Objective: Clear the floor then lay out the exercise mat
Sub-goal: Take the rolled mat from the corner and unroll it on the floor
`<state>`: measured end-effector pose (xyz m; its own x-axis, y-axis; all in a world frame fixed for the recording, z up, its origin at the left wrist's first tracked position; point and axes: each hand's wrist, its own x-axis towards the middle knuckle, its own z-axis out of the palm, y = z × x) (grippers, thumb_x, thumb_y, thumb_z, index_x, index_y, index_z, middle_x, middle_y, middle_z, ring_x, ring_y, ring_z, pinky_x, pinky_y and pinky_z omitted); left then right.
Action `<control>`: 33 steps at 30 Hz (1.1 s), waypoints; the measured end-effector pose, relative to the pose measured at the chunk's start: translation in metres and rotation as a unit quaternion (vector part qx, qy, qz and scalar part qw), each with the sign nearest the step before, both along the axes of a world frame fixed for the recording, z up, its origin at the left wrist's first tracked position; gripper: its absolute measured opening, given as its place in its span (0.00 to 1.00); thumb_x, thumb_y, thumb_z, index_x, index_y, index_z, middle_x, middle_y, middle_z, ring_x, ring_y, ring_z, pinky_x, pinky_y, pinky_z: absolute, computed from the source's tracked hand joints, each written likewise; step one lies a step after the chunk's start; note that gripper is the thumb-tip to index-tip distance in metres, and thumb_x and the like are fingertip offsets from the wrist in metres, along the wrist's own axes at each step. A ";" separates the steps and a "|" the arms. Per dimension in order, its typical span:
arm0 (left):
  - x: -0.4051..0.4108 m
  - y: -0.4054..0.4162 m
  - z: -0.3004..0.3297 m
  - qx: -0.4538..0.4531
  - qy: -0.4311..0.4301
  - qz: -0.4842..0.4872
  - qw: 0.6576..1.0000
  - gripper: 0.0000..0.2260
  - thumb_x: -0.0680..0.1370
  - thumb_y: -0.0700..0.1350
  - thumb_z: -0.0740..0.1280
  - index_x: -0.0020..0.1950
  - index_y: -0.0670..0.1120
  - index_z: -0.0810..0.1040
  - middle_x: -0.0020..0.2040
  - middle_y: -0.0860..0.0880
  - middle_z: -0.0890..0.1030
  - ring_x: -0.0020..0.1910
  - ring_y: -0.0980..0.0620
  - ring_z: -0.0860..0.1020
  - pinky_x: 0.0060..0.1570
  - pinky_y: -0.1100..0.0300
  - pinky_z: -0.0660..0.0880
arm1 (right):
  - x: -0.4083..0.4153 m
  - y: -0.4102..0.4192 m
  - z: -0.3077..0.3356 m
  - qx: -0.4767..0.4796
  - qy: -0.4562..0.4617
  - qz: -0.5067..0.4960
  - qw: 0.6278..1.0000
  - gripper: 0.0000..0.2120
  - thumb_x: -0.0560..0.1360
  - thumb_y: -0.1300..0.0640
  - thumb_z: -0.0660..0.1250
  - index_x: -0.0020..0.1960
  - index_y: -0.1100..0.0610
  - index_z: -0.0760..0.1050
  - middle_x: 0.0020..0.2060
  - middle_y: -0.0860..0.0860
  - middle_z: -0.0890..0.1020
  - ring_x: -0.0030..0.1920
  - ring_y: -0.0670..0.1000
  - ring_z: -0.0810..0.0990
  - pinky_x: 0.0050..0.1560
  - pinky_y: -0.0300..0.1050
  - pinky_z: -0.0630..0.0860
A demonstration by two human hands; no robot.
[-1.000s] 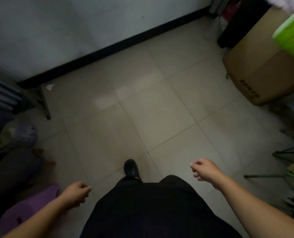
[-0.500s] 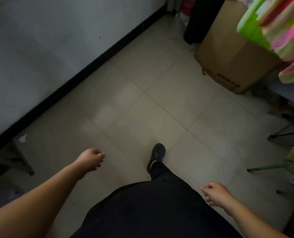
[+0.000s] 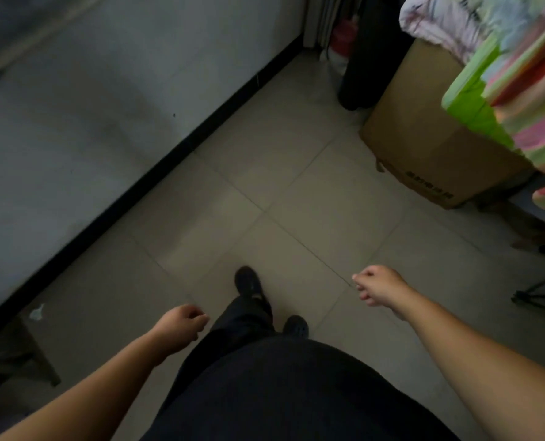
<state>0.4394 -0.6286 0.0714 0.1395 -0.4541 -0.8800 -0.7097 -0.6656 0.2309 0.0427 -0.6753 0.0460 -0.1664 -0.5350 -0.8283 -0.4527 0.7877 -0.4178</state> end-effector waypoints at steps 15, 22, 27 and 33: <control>0.083 -0.331 -0.019 0.008 -0.050 -0.062 0.997 0.10 0.79 0.47 0.64 0.47 0.41 0.78 0.45 0.39 0.81 0.36 0.46 0.76 0.35 0.58 0.73 | 0.016 -0.138 -0.001 0.095 0.033 -0.119 0.988 0.10 0.79 0.57 0.65 0.40 0.60 0.74 0.31 0.55 0.75 0.30 0.52 0.73 0.32 0.45 0.71; -0.002 -0.497 -0.011 -0.079 0.007 -0.060 0.995 0.08 0.79 0.46 0.64 0.44 0.44 0.78 0.42 0.41 0.80 0.36 0.46 0.78 0.35 0.59 0.75 | -0.009 -0.211 -0.001 0.093 0.017 -0.181 0.979 0.05 0.77 0.64 0.62 0.42 0.61 0.73 0.36 0.58 0.71 0.34 0.54 0.70 0.34 0.45 0.67; -0.068 -0.552 -0.009 -0.042 -0.007 -0.150 0.988 0.08 0.79 0.48 0.63 0.47 0.45 0.78 0.46 0.42 0.81 0.40 0.47 0.79 0.39 0.56 0.77 | -0.049 -0.286 -0.015 0.090 -0.003 -0.193 0.977 0.06 0.77 0.64 0.61 0.41 0.61 0.70 0.36 0.58 0.70 0.33 0.53 0.69 0.32 0.44 0.65; -0.133 -0.605 0.013 0.000 -0.012 -0.249 0.969 0.09 0.77 0.52 0.64 0.46 0.48 0.79 0.45 0.49 0.81 0.44 0.50 0.79 0.50 0.55 0.77 | -0.104 -0.396 -0.028 0.116 -0.016 -0.115 0.986 0.07 0.77 0.61 0.62 0.41 0.56 0.68 0.33 0.55 0.68 0.28 0.51 0.67 0.30 0.41 0.62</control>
<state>0.3066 -1.2336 0.0841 -0.0760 -0.4709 -0.8789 -0.9477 -0.2399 0.2105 -0.0612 -1.0718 0.0184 -0.2332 -0.2819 -0.9307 -0.2396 0.9442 -0.2259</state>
